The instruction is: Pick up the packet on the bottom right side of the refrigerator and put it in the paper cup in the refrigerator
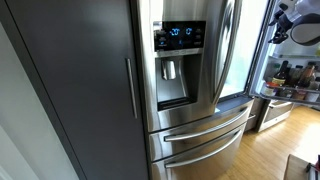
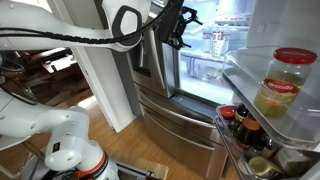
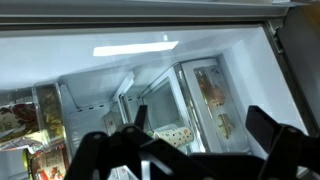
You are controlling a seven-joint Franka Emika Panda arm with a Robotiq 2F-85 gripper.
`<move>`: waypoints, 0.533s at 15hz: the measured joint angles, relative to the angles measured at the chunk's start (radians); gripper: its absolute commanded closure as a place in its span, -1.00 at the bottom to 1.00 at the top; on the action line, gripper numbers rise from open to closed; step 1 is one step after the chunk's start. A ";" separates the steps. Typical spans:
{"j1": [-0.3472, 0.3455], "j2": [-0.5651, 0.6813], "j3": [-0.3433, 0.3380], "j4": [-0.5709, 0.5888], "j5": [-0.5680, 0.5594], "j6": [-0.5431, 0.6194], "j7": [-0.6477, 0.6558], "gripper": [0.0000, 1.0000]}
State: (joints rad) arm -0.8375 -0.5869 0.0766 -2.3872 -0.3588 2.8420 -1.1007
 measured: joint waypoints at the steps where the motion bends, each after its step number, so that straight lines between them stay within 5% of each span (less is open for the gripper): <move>1: 0.010 -0.006 -0.009 0.000 -0.028 -0.020 0.030 -1.00; 8: 0.105 -0.031 -0.078 0.000 -0.171 -0.136 0.166 -1.00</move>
State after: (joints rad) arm -0.7323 -0.6179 -0.0016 -2.3873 -0.5298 2.7057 -0.9348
